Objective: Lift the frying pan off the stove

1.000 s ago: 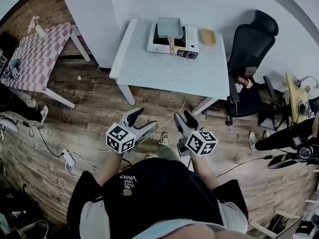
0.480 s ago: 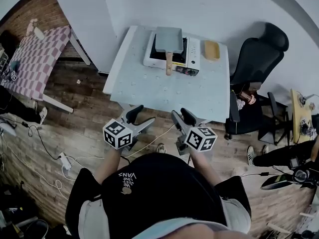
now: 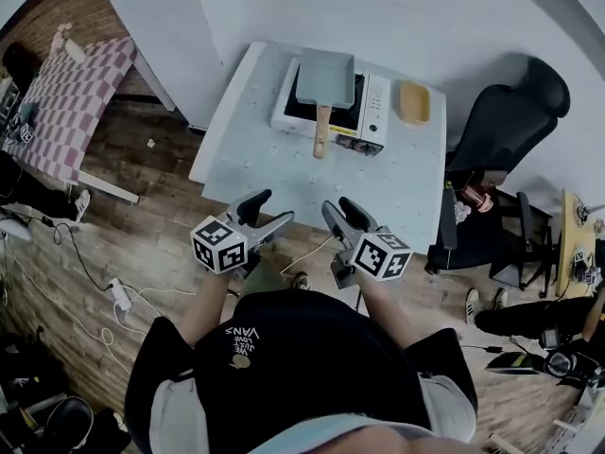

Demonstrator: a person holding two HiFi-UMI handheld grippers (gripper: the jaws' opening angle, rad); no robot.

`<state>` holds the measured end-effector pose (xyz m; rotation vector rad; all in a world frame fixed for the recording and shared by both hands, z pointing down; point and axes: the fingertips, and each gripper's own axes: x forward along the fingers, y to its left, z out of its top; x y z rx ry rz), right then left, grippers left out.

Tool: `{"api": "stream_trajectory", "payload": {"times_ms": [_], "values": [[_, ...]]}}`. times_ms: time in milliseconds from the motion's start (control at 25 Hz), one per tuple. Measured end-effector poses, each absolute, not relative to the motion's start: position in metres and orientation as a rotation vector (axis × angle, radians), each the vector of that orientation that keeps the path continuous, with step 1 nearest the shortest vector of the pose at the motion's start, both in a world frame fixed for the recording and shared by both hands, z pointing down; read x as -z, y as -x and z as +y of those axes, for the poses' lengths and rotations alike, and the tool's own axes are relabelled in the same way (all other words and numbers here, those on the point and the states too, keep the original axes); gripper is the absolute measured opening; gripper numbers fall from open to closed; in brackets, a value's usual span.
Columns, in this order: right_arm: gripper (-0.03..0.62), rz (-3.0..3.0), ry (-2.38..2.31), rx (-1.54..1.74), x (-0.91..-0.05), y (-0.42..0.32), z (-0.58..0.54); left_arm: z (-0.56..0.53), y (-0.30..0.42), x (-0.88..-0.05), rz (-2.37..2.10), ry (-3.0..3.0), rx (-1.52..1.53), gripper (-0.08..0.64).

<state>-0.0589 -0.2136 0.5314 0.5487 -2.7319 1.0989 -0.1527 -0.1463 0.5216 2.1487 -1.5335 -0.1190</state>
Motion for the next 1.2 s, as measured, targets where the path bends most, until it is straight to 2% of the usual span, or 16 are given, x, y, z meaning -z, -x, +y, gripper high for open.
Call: {"api": "stream_trajectory", "payload": {"times_ms": [680, 1200], "values": [[0.210, -2.657, -0.799, -1.515, -0.534, 0.133, -0.284, -0.275, 0.223, -0.523, -1.089, -2.126, 0.325, 0.305], [0.175, -2.592, -1.039, -1.715, -0.543, 0.153, -0.311, -0.347, 0.219, -0.550, -0.744, -1.945, 0.388, 0.328]]}}
